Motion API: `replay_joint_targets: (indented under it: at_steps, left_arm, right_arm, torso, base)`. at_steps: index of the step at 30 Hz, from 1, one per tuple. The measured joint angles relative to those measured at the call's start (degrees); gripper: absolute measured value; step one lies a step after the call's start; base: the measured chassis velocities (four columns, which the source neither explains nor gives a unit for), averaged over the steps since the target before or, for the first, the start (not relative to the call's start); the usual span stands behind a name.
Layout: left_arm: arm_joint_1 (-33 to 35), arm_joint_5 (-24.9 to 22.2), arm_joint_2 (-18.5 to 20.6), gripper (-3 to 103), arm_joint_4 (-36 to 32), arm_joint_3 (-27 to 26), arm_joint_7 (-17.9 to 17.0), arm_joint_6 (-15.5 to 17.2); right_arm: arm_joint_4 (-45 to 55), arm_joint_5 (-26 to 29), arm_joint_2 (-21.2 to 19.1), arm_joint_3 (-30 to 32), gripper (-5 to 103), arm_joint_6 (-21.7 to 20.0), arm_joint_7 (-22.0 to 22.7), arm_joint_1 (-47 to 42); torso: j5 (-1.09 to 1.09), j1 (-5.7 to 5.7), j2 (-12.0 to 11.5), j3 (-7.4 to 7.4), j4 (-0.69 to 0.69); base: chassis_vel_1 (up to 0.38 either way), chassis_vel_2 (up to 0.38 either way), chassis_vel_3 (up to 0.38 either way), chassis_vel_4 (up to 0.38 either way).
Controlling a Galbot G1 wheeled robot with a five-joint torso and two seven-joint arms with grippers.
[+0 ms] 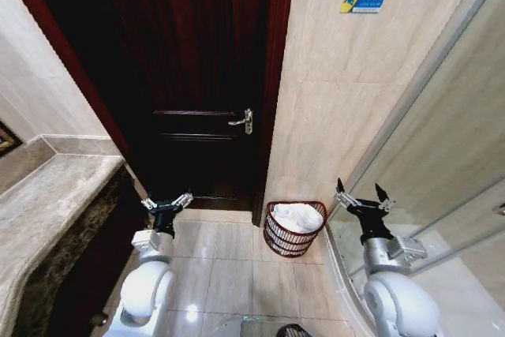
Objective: Discard the used towel into the hamper.
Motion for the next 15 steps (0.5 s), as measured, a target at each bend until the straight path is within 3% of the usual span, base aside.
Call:
replay_joint_targets:
  at_steps: [15]
  left_arm:
    - [0.40,0.41,-0.87,100,-0.15,-0.04,-0.04,-0.18]
  right_arm:
    - [-0.01,-0.67,-0.07,0.03,100,0.83,-0.93,-1.61]
  torso:
    - [0.00,2.19,4.76,2.56,0.00]
  base:
    - [0.000,0.000,0.000,0.000]
